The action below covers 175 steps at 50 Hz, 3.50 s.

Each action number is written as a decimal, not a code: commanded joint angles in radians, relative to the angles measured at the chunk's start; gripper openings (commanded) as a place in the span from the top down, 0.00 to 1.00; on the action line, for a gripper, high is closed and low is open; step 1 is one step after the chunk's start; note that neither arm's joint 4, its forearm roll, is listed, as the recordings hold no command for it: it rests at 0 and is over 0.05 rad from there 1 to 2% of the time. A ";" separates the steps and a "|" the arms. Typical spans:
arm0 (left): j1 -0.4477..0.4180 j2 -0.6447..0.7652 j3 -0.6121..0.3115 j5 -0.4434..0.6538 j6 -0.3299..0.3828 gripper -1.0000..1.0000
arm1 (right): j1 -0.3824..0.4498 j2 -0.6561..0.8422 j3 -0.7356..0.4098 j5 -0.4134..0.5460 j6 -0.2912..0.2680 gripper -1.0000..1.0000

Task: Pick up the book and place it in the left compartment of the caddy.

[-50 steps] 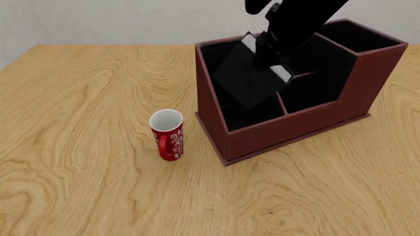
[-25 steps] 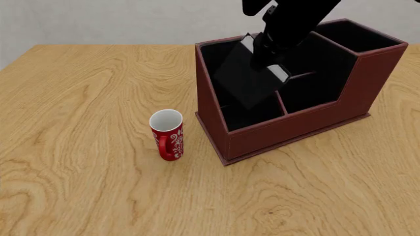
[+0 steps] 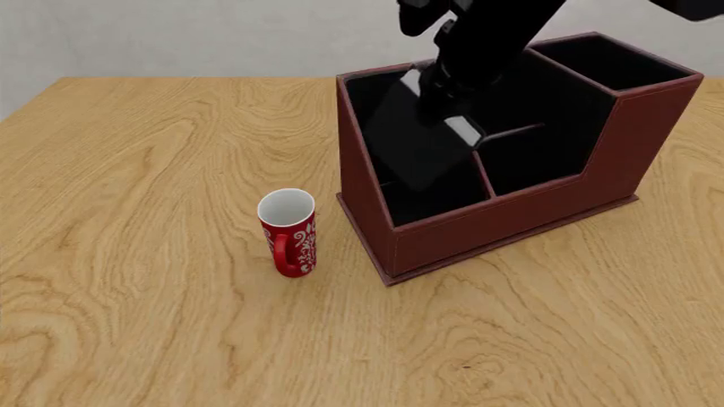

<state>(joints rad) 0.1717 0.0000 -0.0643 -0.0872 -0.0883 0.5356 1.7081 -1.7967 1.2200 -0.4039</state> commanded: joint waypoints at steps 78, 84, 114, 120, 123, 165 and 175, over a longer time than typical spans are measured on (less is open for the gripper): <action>0.012 0.000 -0.003 0.003 0.000 0.00 | 0.008 0.057 0.066 -0.065 0.097 1.00; 0.013 0.000 -0.003 0.003 0.001 0.00 | 0.007 0.056 0.085 -0.082 0.102 1.00; 0.007 0.000 -0.021 0.014 0.000 0.00 | -0.032 0.063 -0.047 -0.002 0.069 0.00; 0.004 0.000 -0.032 0.019 -0.005 0.00 | -0.040 0.042 -0.045 -0.001 0.060 0.00; 0.003 0.000 -0.040 0.023 -0.007 0.00 | -0.042 0.026 -0.047 0.000 0.059 0.00; -0.133 0.000 -0.101 0.102 0.046 0.00 | 0.028 -0.479 0.327 -0.231 0.250 0.00; -0.150 0.000 -0.108 0.114 0.054 0.00 | 0.027 -0.614 0.496 -0.346 0.277 0.00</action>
